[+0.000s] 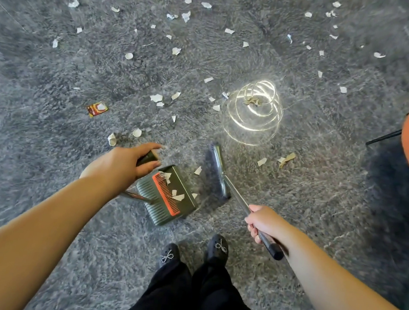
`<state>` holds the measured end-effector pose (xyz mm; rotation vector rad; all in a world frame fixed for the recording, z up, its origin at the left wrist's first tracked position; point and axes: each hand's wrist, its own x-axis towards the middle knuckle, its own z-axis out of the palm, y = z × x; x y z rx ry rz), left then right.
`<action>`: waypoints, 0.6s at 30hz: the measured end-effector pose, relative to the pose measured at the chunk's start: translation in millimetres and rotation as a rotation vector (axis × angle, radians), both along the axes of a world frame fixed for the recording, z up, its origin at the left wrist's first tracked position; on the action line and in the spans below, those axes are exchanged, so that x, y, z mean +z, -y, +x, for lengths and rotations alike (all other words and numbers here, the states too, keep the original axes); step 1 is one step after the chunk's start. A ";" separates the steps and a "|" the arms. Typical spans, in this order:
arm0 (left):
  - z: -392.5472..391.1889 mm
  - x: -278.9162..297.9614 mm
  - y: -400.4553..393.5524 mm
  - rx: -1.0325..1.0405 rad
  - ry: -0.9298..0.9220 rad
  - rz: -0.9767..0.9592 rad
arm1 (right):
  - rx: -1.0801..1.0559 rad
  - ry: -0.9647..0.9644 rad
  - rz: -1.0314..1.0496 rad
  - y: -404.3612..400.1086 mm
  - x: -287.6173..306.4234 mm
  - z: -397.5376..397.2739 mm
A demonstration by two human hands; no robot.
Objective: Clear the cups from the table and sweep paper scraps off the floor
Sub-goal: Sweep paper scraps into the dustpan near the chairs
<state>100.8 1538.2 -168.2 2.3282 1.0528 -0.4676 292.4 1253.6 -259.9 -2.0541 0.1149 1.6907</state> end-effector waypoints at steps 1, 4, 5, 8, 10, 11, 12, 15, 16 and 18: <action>1.0 0.5 -1.1 -0.003 -0.016 0.010 | 0.037 0.013 -0.012 -4.9 -4.4 1.1; 5.6 2.0 -3.9 -0.002 -0.048 0.030 | 0.080 -0.004 -0.013 -19.0 -16.2 2.0; 7.4 2.1 -4.7 -0.004 -0.061 0.038 | 0.076 -0.017 -0.002 -23.1 -18.9 0.6; 10.8 1.1 -4.3 -0.008 -0.079 0.060 | 0.101 -0.052 0.017 -30.9 -22.5 -10.8; 10.6 -0.1 -4.0 -0.003 -0.060 0.056 | 0.108 -0.098 0.014 -31.6 -23.4 -19.4; 9.6 -0.4 -4.0 -0.003 -0.051 0.052 | 0.092 -0.135 0.018 -31.0 -23.0 -22.4; 7.7 -1.3 -4.6 -0.008 -0.046 0.049 | 0.069 -0.175 0.026 -30.3 -22.1 -24.6; -3.4 -3.7 -7.6 -0.011 -0.026 0.032 | 0.084 -0.206 0.039 -27.5 -12.0 -26.8; -8.5 -3.8 -8.7 0.000 -0.010 0.025 | 0.106 -0.189 0.036 -25.7 -8.1 -27.7; -19.8 -2.8 -10.0 0.030 0.034 0.012 | 0.114 -0.175 0.036 -20.0 -0.4 -29.5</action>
